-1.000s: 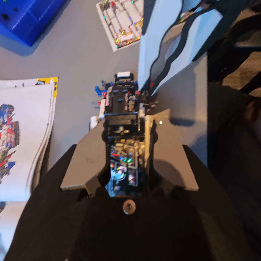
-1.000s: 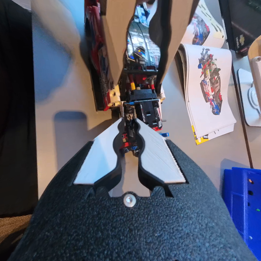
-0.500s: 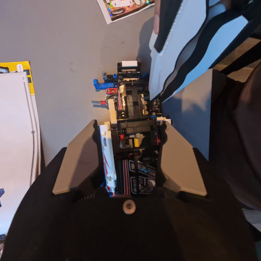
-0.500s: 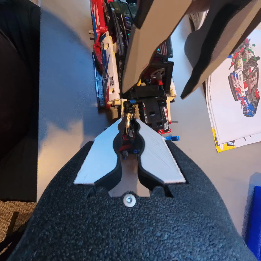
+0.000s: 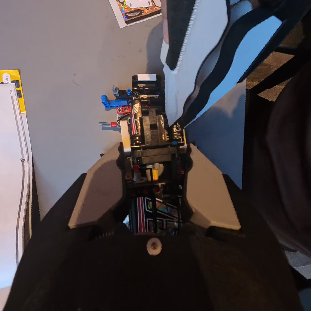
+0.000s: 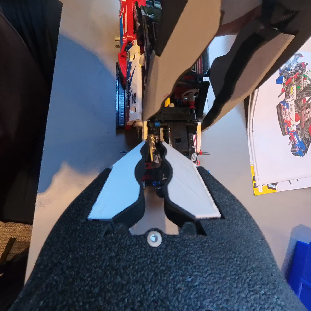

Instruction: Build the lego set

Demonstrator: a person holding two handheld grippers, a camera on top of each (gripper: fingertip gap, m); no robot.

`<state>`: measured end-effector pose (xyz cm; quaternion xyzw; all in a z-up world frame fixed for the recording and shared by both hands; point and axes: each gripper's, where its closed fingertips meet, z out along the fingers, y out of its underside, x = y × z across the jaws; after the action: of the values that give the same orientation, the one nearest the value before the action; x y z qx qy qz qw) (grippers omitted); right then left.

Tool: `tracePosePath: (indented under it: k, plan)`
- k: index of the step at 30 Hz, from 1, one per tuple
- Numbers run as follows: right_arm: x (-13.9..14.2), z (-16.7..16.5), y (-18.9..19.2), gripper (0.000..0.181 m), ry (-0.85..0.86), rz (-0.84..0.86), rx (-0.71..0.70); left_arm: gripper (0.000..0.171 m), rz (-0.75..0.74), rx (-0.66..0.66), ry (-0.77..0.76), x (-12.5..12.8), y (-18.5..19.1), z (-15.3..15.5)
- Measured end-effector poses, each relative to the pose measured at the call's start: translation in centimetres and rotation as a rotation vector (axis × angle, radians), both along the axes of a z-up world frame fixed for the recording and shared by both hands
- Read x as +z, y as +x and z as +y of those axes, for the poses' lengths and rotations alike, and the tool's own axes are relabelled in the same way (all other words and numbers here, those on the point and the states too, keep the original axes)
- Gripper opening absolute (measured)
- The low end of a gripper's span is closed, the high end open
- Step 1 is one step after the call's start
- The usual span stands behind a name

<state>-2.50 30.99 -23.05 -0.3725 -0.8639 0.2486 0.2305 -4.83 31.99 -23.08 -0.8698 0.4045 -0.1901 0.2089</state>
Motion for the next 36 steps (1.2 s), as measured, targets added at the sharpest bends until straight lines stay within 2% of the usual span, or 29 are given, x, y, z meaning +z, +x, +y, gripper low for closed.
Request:
tracePosePath:
  k: [3, 9, 16, 19, 23, 31, 36]
  plan:
    - [-0.02, 0.08, -0.08, 0.012, 0.038, 0.015, 0.014, 0.069, 0.001, 0.015, -0.009, -0.04, -0.02, 0.19]
    - [-0.02, 0.17, -0.09, 0.012, 0.141, 0.067, 0.031, 0.069, 0.106, -0.03, 0.027, -0.15, -0.1, 0.11]
    - [0.09, 0.45, 0.01, 0.01, 0.257, 0.2, 0.004, 0.07, 0.146, -0.048, 0.019, -0.32, 0.07, 0.2]
    - [0.06, 0.49, 0.04, 0.01, 0.247, 0.209, -0.008, 0.068, 0.149, -0.054, 0.014, -0.3, -0.02, 0.34]
    - [0.05, 0.54, 0.02, 0.01, 0.227, 0.183, -0.002, 0.067, 0.067, -0.031, -0.043, -0.1, 0.07, 0.5]
    - [-0.07, 0.62, -0.01, 0.01, -0.006, 0.108, 0.021, 0.066, 0.063, -0.033, -0.025, -0.29, 0.05, 0.48]
    - [-0.07, 0.67, -0.13, 0.009, 0.056, 0.195, 0.048, 0.063, 0.058, -0.006, -0.035, -0.32, 0.09, 0.36]
